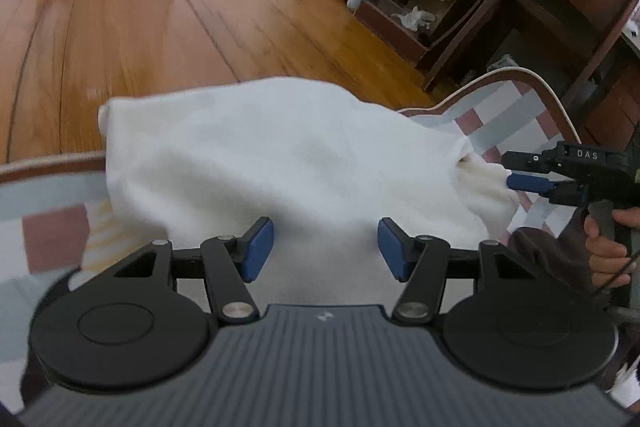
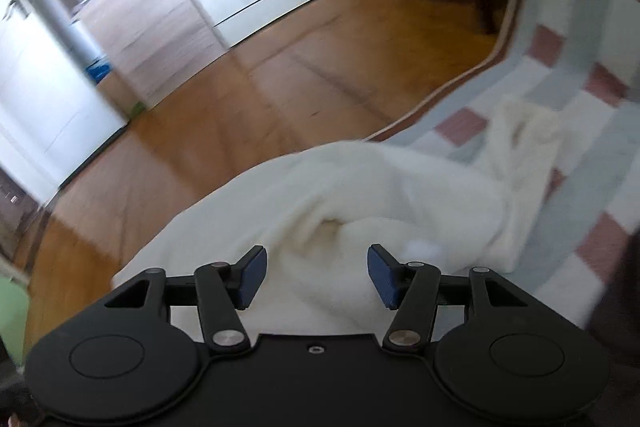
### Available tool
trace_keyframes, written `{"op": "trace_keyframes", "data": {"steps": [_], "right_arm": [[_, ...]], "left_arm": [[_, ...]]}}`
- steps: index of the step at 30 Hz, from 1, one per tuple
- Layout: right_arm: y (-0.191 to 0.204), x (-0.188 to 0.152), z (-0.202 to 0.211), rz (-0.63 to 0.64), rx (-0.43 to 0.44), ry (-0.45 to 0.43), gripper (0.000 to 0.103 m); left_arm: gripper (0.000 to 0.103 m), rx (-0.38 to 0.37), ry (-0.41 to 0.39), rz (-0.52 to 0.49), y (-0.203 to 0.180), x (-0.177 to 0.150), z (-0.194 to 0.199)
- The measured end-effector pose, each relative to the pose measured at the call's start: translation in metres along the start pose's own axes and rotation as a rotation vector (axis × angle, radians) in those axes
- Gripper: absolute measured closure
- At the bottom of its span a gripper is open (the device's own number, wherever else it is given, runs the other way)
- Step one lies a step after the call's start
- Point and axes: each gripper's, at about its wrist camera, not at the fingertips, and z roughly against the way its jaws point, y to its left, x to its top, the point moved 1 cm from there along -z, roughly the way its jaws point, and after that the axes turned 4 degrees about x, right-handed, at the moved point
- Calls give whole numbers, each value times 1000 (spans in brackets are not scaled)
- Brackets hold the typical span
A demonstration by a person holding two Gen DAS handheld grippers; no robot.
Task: Fold clothes
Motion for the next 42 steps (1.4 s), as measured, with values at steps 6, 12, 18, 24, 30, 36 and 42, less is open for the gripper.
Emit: {"op": "trace_keyframes", "data": {"steps": [6,12,18,24,30,36,42], "right_arm": [[-32,-11,4,-176,-22,-29,42],[-33,-18,6,-150,-38,-5,22],[-42,-37,-35,-119,-31,30,32],[17,-25,-19,48,189,-78,81],[137,-9,25,214,641,-64,81],[191,-46,18,552,576,-16,83],[158,-67,-22,397,444,118,83]], "left_arm": [[47,12,5,17,7,-2,1],[49,15,15,-28,2,-6,6],[52,-20,1,-59,-6,-9,7],[52,-53,-38,-61,-9,-7,13],[52,-79,-186,-137,-13,4,58],[49,-68,-325,-145,20,11,115],[48,-218,-228,21,39,14,97]]}}
